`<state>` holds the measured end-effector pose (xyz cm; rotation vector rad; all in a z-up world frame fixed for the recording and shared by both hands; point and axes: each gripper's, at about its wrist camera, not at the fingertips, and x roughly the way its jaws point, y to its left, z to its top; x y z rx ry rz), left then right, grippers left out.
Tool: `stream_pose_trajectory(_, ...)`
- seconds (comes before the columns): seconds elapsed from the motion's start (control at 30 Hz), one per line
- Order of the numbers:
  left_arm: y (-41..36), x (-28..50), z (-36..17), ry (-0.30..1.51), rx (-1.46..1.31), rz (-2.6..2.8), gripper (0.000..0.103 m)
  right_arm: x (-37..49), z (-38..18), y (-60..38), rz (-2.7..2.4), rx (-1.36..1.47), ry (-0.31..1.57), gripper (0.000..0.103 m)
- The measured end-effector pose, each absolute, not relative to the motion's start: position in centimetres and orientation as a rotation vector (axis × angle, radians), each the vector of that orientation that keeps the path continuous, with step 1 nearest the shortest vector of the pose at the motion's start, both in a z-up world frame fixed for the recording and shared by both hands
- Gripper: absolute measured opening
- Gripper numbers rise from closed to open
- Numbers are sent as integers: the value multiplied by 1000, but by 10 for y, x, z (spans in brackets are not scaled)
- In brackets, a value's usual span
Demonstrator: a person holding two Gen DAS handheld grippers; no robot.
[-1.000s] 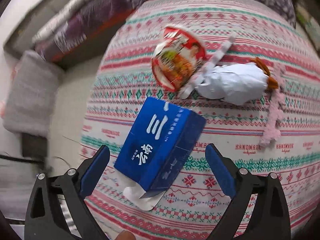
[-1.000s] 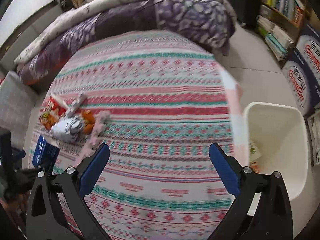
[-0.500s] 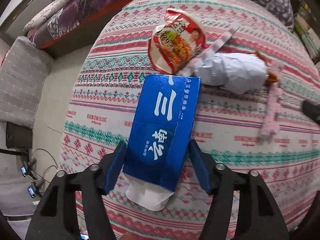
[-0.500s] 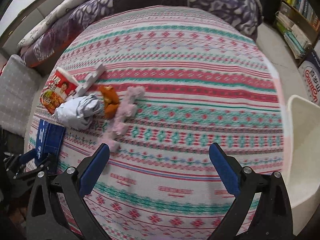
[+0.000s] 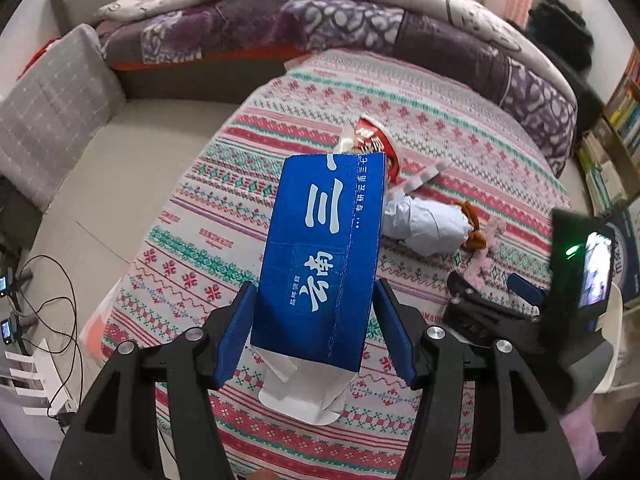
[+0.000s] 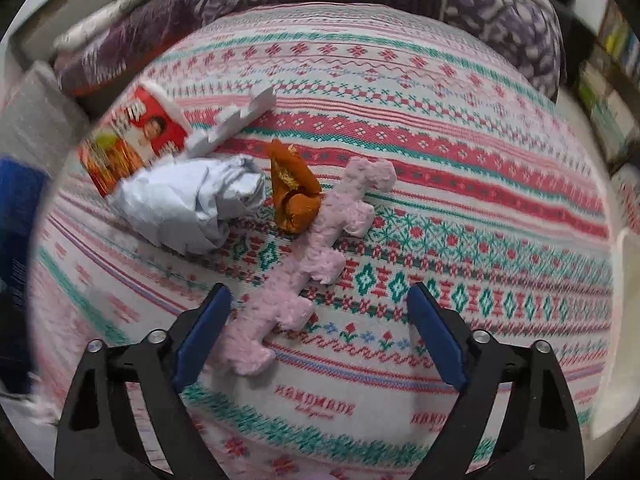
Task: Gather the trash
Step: 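Grasp the blue box with the left tool while the right tool grasps the pink fuzzy strip, then carry the pink strip over the white bin and open the right tool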
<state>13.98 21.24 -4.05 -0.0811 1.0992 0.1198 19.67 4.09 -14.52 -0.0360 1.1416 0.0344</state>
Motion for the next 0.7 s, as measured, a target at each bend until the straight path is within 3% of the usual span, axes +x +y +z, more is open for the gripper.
stream_pose_trajectory(0.07,213,137,-38,1094,-91,124,59,196,-142,37,42,-51,1125,54)
stream_pose_trajectory(0.13,213,136,-36,1093,-107,125,60,196,-138,27,52,-21,1136,23)
stream_pose_trajectory(0.3,218,133,-33,1072,-181,112,59,191,-128,-9,126,153,1172,22)
stream_pose_trajectory(0.7,176,125,-17,961,-255,44,60,153,-42,-51,170,176,909,22)
